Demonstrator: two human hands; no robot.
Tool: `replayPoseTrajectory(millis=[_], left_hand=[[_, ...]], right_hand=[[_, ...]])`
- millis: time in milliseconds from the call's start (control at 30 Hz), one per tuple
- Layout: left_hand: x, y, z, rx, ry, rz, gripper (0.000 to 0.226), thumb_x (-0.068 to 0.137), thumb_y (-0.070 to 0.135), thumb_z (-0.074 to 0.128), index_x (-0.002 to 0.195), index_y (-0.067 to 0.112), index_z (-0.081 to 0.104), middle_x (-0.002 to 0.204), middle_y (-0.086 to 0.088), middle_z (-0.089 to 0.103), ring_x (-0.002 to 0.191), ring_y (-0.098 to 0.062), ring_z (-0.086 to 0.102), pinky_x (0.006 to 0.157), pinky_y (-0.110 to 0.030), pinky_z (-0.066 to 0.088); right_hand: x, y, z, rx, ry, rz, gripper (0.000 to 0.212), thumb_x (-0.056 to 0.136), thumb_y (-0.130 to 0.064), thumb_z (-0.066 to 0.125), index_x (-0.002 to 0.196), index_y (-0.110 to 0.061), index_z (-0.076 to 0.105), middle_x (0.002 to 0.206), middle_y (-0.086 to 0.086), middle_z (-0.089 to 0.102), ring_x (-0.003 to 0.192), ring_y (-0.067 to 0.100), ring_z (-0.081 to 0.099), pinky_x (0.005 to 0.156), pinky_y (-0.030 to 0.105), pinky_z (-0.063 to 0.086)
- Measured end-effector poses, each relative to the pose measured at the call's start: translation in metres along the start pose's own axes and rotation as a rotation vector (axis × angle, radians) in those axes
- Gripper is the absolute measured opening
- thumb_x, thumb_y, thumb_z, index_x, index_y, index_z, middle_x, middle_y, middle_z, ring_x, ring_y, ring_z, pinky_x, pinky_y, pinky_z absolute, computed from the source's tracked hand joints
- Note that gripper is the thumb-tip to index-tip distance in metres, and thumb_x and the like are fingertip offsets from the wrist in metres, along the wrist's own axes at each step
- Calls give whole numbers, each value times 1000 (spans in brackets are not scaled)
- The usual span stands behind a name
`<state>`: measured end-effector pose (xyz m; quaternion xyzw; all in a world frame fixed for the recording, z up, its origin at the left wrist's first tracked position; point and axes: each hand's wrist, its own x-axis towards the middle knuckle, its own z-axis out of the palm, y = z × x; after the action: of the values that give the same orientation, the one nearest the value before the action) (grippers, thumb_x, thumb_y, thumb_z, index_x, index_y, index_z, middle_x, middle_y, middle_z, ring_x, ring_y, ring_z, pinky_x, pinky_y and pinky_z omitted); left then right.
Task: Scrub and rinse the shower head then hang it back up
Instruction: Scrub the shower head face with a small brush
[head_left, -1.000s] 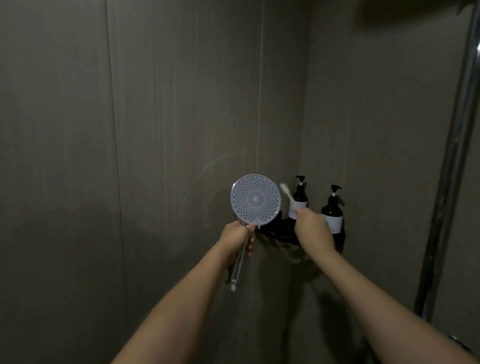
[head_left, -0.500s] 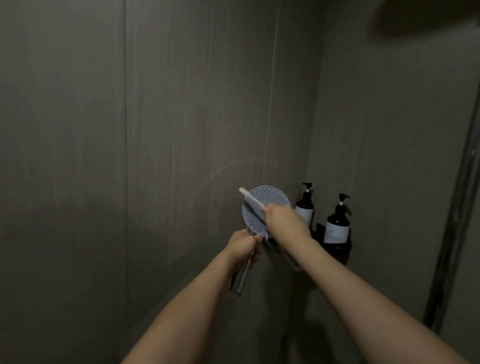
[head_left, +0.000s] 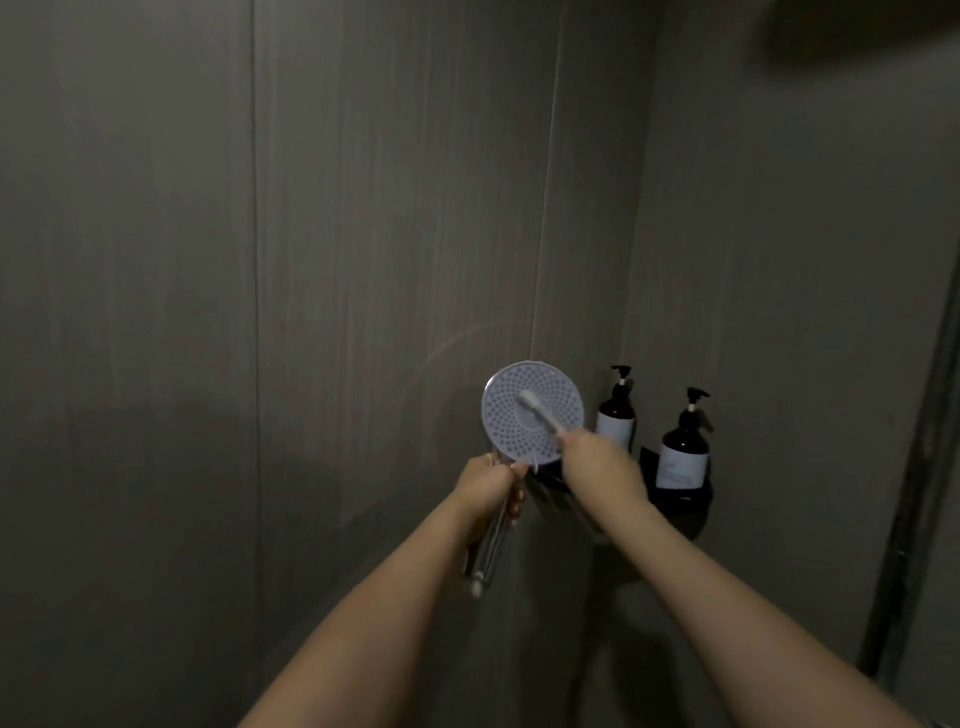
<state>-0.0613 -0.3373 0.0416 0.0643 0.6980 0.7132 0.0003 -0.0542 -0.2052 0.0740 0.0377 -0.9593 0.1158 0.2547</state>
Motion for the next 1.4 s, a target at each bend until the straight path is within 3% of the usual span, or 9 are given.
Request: replayPoseTrajectory(millis=[233,400,567,700,800,967,1100,1233,1400], left_hand=[[1,-2,1,-70,-17,-21,19,94,20,44,77,15,48,55,-4,44,36,-11,39,40,-17,34],[-1,6,2,-192,-39,-132,58,96,55,14,81,13,50,54,-5,40,36,-11,37,39,-15,31],[2,7,2,-320,-60,-113,70,91,65,9,78,12,53,43,-2,44,32,-10,39,37,-15,33],[3,9,-1,-302,-86,-83,72,90,67,11,81,10,54,43,-3,46,34,-12,41,38,-17,35],[5,10,-1,-324,-94,-77,71,90,66,12,85,9,55,46,-4,48,35,-13,44,39,-17,38],[7,10,7,-405,-134,-40,69,94,60,13,88,6,56,48,-6,53,39,-15,50,46,-23,43],[6,10,12,-421,-156,17,61,96,55,18,96,8,57,61,-7,57,52,-16,53,55,-28,44],[7,13,11,-395,-168,36,62,95,57,18,97,10,59,66,-6,57,55,-14,55,58,-26,46],[3,14,12,-388,-164,35,62,95,57,17,95,11,59,65,-7,57,57,-18,53,57,-29,45]], right_hand=[[-7,2,-5,-72,156,-143,23,96,-21,36,95,-9,55,82,12,66,68,28,63,50,29,33],[1,40,-14,49,113,145,32,98,-17,30,109,-9,59,79,9,61,61,21,47,54,29,36],[-17,38,-9,-136,59,-164,31,98,-33,31,95,-14,55,56,-7,38,43,11,34,38,25,22],[-12,67,-12,29,118,132,30,99,-19,34,103,-5,60,75,13,65,58,23,53,50,27,38],[-18,70,-16,121,177,48,33,99,-25,34,81,-11,57,67,12,62,63,31,60,48,29,34],[-26,46,-27,108,-141,-222,33,96,-35,39,66,-27,50,60,-6,50,55,12,49,47,27,33],[-23,43,-30,22,-118,-252,33,96,-37,38,79,-21,61,60,-7,49,55,11,49,46,24,35],[-27,50,-29,-125,-479,-355,30,93,-40,41,70,-31,57,62,-9,53,56,6,49,55,23,41],[-22,49,-30,29,-94,-293,33,95,-39,38,64,-29,46,56,-9,45,51,8,43,45,24,30]])
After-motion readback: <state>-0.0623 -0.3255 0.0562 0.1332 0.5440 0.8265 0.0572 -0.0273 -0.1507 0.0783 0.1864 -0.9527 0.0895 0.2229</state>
